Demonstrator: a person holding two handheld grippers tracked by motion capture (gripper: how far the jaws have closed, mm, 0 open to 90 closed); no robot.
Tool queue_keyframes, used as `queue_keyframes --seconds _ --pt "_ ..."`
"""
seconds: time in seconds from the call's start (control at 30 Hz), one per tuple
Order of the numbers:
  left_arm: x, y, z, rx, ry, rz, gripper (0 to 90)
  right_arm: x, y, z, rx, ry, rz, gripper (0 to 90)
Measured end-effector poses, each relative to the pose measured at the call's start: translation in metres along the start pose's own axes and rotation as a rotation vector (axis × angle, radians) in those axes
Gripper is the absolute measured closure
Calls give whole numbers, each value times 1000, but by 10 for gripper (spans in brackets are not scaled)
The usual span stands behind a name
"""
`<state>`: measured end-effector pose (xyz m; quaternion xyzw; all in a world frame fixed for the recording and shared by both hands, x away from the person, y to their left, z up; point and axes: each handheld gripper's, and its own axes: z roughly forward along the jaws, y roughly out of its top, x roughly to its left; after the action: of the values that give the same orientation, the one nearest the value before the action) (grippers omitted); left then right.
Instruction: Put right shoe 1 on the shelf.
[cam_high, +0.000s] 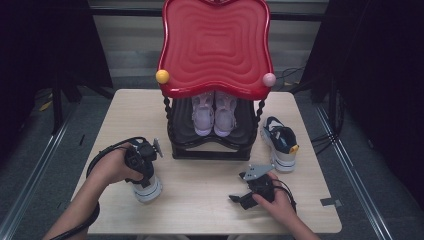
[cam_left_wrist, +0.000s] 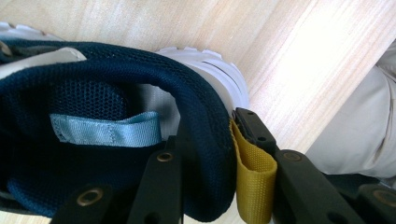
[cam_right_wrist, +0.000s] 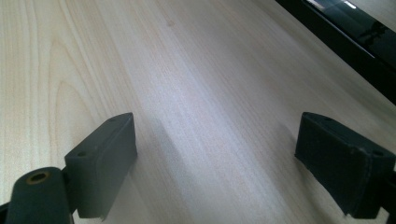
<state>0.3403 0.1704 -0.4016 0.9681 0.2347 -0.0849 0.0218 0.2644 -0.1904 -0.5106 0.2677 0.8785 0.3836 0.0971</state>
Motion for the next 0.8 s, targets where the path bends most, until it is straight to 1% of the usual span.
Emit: queue_keyframes --seconds 0.03,0.07,0.1,0.13,0.17,0.27,0.3,0.37,0.4,0.43,0.53,0.57,0.63,0.67,0.7,0.73,0.77,0.8 --pt "0 0 -2 0 1 -3 725 0 0 0 0 0 0 117" --pt "1 -1 -5 13 7 11 725 0 0 0 0 0 0 117" --pt "0 -1 -6 4 4 -1 726 0 0 0 0 0 0 117" --pt "-1 -2 -8 2 7 -3 726 0 0 0 0 0 0 117" --pt "0 -2 -11 11 12 12 726 0 0 0 0 0 0 117" --pt "-1 -2 -18 19 15 23 726 0 0 0 0 0 0 117" --pt "-3 -3 -19 4 7 4 726 0 0 0 1 1 2 117" --pt "-4 -3 -23 11 3 12 726 0 0 0 0 1 0 117" --pt "-4 -3 -25 9 2 10 726 0 0 0 0 1 0 117" --pt "-4 -3 -28 21 5 26 726 0 0 0 1 1 0 117" --pt "-5 -3 -35 21 3 26 726 0 0 0 1 1 0 117" --pt "-6 -4 -38 13 -2 15 726 0 0 0 1 1 0 117" --pt "-7 -3 -44 9 -6 17 726 0 0 0 1 1 0 117" --pt "-7 -3 -47 8 -5 21 726 0 0 0 1 1 1 117" --pt "-7 -2 -50 17 -2 36 726 0 0 0 1 1 0 117" --pt "-7 -1 -53 19 -4 38 726 0 0 0 1 0 1 117" --pt "-10 -1 -54 5 -5 14 726 0 0 0 1 1 0 117" --pt "-10 0 -58 14 -2 35 726 0 0 0 2 1 0 117"
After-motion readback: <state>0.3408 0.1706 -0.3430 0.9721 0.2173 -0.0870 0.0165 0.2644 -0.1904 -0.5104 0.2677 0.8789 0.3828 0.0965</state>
